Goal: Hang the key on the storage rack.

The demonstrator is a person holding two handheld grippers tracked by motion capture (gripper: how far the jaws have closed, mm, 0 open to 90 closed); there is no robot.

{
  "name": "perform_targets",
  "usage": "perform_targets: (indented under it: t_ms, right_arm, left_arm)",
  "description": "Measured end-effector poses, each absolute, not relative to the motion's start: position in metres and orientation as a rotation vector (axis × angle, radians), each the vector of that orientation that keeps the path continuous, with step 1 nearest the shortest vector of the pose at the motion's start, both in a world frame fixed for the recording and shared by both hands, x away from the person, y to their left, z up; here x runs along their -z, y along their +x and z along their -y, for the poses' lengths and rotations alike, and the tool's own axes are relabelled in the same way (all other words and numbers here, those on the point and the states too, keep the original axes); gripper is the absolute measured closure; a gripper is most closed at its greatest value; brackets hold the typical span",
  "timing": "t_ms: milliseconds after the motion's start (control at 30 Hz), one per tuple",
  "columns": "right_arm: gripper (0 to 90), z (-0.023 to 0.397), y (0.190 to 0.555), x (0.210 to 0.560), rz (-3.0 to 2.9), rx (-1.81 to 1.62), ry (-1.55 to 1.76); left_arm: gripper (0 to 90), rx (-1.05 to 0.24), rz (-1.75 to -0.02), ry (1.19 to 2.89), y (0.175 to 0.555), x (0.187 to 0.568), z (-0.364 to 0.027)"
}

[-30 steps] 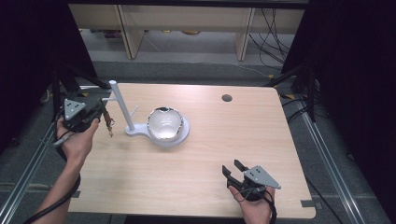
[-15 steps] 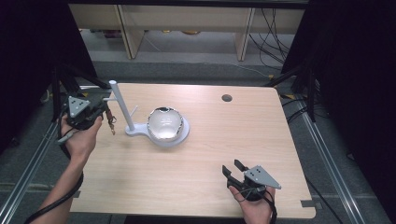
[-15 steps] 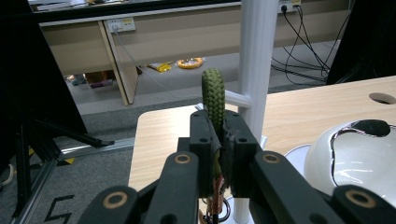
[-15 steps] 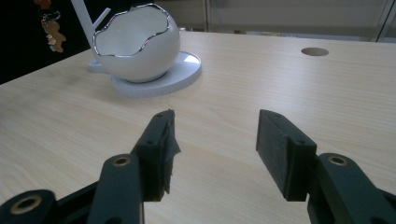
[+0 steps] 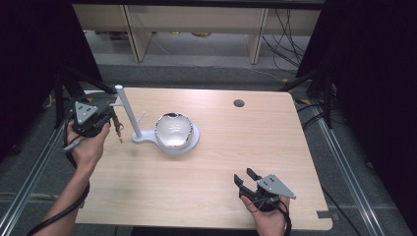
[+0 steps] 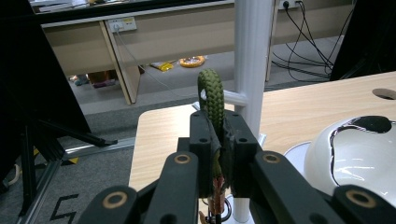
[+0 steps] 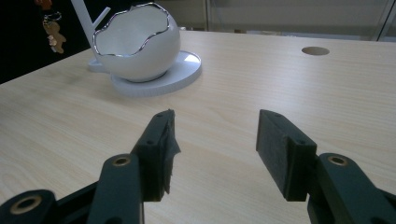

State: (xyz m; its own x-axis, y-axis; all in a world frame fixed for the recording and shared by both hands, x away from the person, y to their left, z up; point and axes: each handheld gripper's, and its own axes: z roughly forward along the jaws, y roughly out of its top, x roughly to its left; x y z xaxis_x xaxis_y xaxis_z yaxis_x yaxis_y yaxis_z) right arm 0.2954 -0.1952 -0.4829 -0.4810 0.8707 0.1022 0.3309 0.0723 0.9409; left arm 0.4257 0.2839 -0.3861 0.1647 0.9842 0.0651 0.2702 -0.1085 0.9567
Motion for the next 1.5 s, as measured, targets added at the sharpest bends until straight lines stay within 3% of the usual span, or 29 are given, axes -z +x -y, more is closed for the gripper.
perform_targets:
  t_ms: [800, 1067, 1233, 1500]
  right_arm:
    - [48.1, 0.196, 0.294, 0.483, -1.854, -1.406, 1.227]
    - [48.1, 0.197, 0.293, 0.483, -1.861, -1.404, 1.233]
    - [47.9, 0.197, 0.294, 0.485, -1.854, -1.43, 1.225]
    - [45.5, 0.202, 0.294, 0.486, -1.86, -1.388, 1.239]
  left_arm:
    - [81.8, -0.984, -1.218, 1.572, 0.432, 0.394, -0.275]
    - [77.3, -0.969, -1.203, 1.562, 0.429, 0.399, -0.276]
    - [69.1, -0.952, -1.186, 1.541, 0.421, 0.406, -0.28]
    - [45.7, -0.859, -1.164, 1.486, 0.388, 0.448, -0.286]
